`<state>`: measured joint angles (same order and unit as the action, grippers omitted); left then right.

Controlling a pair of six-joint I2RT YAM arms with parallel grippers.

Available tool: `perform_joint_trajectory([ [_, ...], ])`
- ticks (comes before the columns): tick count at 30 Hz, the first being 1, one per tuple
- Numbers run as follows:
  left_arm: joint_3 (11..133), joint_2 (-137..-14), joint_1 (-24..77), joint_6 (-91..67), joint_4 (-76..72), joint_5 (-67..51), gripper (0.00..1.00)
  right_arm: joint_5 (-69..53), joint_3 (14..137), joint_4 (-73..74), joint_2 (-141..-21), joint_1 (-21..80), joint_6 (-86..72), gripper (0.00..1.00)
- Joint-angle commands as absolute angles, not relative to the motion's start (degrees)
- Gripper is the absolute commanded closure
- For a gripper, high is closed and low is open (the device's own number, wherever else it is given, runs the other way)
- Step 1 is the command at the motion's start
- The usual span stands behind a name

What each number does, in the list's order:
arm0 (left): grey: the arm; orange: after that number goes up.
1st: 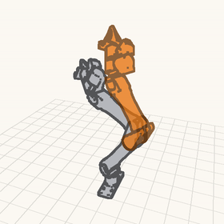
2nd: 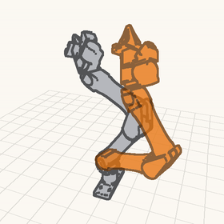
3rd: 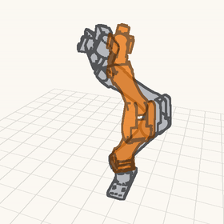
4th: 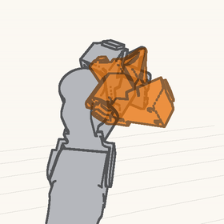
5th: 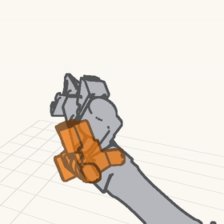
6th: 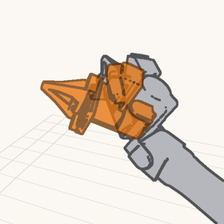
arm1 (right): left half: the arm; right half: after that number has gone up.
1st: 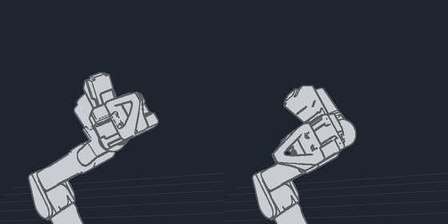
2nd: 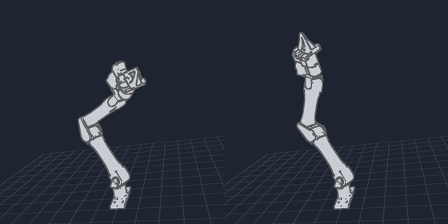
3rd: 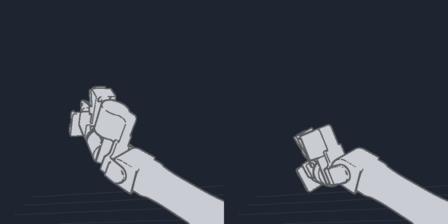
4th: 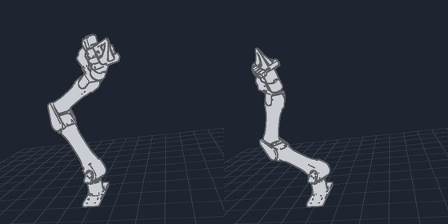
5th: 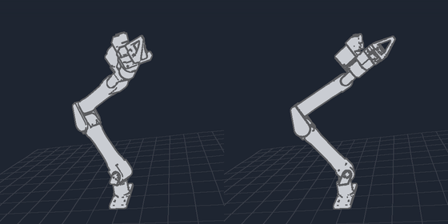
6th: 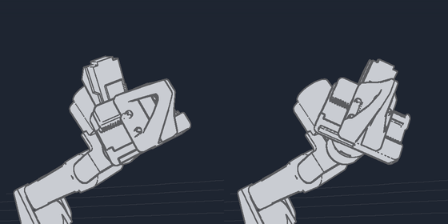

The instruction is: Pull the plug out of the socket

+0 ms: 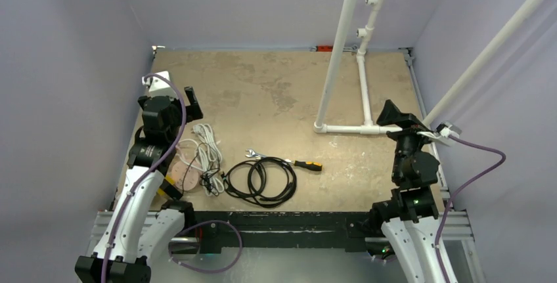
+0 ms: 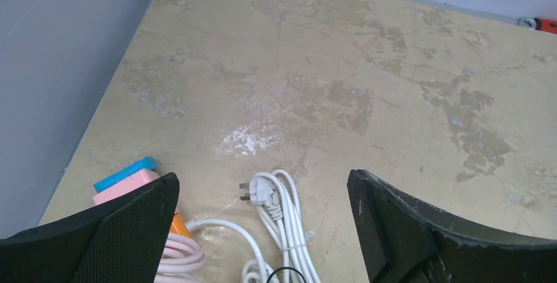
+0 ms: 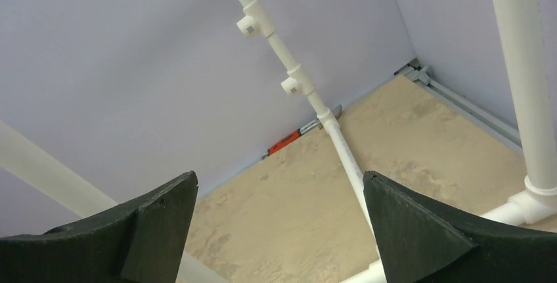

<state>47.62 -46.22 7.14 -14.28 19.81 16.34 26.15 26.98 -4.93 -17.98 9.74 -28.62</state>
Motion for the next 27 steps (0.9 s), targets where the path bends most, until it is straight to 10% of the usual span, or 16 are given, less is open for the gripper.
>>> perform_joint_trajectory([
  [1, 49.2, -47.63, 6.77, -15.44, 20.17, 17.69, 0.01, 28.09, 28.56, -4.34, -18.99, 9.7, -29.79, 0.01],
  [27, 45.72, -54.28, -14.84, -28.03, 26.59, 16.66, 0.01, 25.17, 29.61, -3.71, -21.92, 9.71, -29.1, 0.01],
])
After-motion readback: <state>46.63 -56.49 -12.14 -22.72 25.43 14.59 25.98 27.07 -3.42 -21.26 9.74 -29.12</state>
